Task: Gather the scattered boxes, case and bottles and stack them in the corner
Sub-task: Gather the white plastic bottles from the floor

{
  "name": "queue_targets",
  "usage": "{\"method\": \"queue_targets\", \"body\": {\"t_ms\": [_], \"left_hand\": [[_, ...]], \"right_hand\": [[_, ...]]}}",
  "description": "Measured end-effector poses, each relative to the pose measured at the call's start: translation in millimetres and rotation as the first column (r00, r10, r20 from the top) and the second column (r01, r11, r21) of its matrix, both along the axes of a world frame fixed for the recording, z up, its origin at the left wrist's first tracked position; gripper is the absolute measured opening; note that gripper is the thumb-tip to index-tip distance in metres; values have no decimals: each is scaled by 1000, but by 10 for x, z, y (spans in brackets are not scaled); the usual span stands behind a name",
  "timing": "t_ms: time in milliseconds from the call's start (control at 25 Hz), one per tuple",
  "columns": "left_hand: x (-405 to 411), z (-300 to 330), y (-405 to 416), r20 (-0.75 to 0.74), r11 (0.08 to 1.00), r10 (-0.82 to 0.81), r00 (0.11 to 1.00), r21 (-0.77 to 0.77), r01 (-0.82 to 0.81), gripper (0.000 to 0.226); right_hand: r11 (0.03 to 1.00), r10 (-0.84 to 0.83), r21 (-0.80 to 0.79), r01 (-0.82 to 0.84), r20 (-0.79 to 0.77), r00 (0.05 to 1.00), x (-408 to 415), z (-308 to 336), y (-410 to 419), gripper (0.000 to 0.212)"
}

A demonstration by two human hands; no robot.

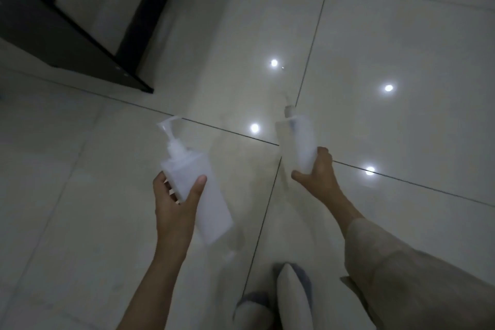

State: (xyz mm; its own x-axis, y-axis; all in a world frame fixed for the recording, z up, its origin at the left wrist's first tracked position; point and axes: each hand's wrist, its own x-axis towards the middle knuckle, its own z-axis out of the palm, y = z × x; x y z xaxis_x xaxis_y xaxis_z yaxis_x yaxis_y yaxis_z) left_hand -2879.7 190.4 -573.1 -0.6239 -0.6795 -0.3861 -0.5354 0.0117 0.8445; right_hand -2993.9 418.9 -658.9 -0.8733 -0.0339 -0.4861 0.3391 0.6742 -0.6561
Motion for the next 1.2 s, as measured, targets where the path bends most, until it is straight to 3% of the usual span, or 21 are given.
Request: {"method": "queue_targets", "body": {"t_ms": [160, 320, 640, 760, 960, 1200], "left_hand": [[289, 1092, -91, -18, 994, 106, 994, 24, -106, 59], [712, 2396, -424, -55, 963, 270, 961, -4, -271, 60], [1716, 4487, -1400, -200, 764, 617, 761, -80, -641, 61], [2188, 4942, -1747, -256, 662, 706, 661, -92, -743, 62], [3125, 5370, -2359, -286, 489, 817, 501, -118, -864, 68], [4314, 5614, -3216, -253, 303, 914, 316, -90, -949, 69]], "right_hand": [[971, 55, -236, -46, 35, 998, 303, 1263, -533, 71], [920, 239, -330, -212, 43, 970, 538, 2674, -977, 70], [688, 599, -436, -580, -110, 793, 830, 5015, -2204, 67], [610, 662, -447, -654, -166, 731, 1042, 5540, -2850, 69], [380, 803, -506, -774, -234, 548, 1710, 6034, -3991, 73], [142, 884, -667, -732, -247, 396, 2815, 6305, -5378, 86]]}}
